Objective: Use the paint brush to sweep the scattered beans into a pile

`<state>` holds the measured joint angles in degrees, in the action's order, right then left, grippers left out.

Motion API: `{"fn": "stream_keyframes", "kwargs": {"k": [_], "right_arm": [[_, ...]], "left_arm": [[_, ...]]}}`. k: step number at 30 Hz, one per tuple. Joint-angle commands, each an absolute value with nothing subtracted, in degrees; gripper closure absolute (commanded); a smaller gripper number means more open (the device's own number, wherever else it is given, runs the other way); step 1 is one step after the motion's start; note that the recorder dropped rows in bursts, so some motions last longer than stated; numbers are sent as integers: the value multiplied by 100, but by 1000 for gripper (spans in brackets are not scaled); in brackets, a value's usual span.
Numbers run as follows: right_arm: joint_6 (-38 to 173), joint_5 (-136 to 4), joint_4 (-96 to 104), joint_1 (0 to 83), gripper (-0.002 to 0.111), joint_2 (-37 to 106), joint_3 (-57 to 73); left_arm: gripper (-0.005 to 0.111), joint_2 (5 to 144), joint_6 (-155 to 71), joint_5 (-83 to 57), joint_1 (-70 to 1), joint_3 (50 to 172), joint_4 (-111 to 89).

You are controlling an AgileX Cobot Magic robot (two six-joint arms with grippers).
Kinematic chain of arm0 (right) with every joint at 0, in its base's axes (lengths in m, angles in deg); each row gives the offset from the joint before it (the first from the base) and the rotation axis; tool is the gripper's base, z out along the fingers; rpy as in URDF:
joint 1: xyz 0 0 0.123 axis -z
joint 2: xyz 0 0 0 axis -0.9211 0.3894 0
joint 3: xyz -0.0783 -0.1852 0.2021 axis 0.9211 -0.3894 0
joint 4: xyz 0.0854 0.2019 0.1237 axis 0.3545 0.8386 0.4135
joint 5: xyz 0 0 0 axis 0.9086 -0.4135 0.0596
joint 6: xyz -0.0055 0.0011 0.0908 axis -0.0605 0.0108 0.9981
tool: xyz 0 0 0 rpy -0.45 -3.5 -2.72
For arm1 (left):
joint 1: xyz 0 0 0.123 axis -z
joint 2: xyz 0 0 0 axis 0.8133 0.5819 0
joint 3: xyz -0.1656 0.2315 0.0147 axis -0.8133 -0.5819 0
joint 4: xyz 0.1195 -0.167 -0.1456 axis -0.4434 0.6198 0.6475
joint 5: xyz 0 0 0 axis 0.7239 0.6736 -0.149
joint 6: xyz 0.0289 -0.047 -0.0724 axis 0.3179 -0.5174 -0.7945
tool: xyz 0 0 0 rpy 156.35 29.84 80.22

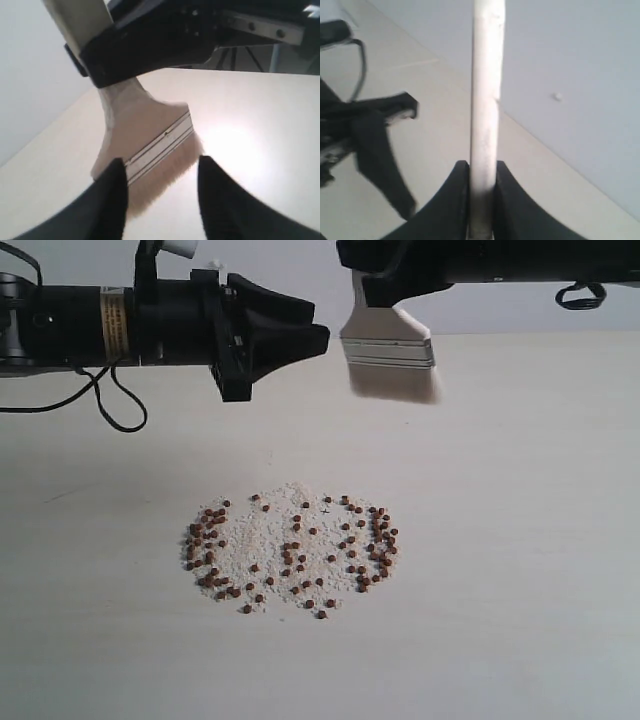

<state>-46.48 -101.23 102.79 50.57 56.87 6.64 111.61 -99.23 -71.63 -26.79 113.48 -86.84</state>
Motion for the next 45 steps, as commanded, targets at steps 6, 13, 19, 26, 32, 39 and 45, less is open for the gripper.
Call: {"fn": "stream_keyframes", "kwargs": {"k": [6,13,19,26,32,39,45], "right_arm": [[-4537,-8750,10370,5074,108,5592,649],[-4444,-8700,10370,5074,108,5461,649],[-4444,-8700,10370,5074,108,5461,593],[-4397,-9256,10370,5074,108,5461,471],[-4397,-9261,10370,5074,108,5461,458],[-4397,-9312,10370,5074,108,5461,458],[-4397,-9439,10370,5074,108,5461,458]], "left_arm": [[107,10643,-10665,-5503,-2949,11266,-8631],[107,8898,-7390,-4342,-3064,9757,-4802],[107,7365,-3927,-6558,-3064,7766,-392],[107,4658,-2523,-6384,-3043,6325,472],[107,2510,-1892,-1991,-3043,7198,738],[107,889,-1811,-1885,-3043,6563,1025],[107,574,-1811,-2115,-3043,5686,1267]]}}
